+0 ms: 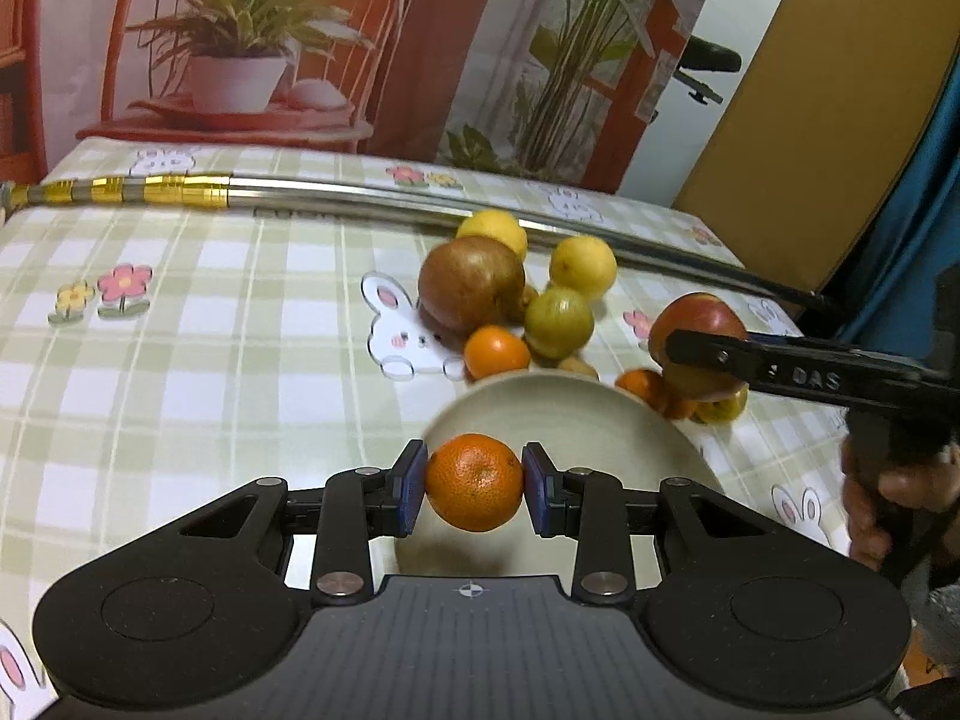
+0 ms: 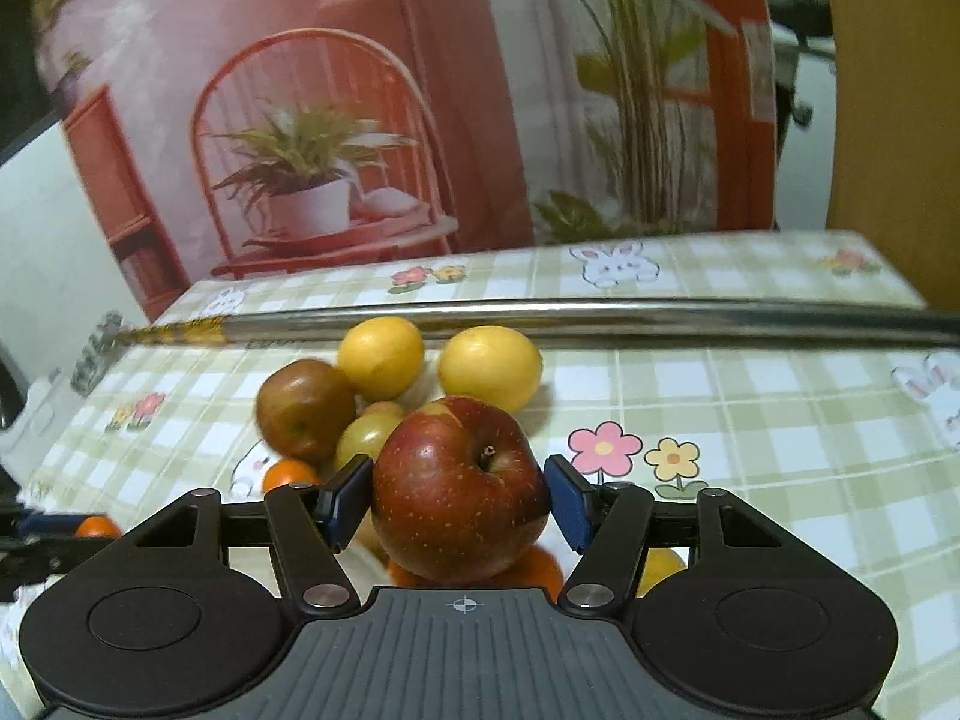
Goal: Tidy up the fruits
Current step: 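Carry the tangerine with the left gripper onto the white plate and release while right releases the apple there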
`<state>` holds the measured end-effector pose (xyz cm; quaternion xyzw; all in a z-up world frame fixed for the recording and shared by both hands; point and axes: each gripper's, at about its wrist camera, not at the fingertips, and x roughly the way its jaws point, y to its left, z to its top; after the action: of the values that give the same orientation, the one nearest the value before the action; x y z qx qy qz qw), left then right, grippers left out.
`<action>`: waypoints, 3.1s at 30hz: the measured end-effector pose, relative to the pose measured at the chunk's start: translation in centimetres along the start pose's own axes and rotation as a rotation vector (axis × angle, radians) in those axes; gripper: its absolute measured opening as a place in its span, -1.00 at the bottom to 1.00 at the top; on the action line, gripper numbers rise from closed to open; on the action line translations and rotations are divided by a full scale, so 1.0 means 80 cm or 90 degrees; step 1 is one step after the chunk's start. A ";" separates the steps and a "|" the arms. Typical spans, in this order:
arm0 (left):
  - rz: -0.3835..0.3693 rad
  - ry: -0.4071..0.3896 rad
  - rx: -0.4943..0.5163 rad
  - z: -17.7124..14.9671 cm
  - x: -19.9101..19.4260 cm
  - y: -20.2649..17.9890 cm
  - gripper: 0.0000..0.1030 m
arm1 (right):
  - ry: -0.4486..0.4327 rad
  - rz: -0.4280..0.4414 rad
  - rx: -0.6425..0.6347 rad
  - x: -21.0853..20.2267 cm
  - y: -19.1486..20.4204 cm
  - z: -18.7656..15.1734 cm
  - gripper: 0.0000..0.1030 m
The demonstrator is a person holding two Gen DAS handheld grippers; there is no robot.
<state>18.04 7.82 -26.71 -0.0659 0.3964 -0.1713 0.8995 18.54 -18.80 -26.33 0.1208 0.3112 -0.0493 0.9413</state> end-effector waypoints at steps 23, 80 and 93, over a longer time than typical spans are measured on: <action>0.042 0.025 0.067 -0.036 0.011 -0.024 -0.30 | 0.065 0.006 -0.173 -0.046 0.084 -0.082 0.13; 0.031 -0.021 0.007 -0.045 -0.003 -0.017 -0.03 | 0.051 0.077 -0.049 -0.057 0.063 -0.072 0.37; 0.047 -0.062 -0.009 -0.020 -0.024 -0.005 0.01 | -0.025 0.080 0.002 -0.084 0.041 -0.042 1.00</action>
<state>15.56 8.21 -26.36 -0.0659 0.3553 -0.1315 0.9231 11.77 -14.68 -24.32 0.1408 0.2841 0.0068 0.9484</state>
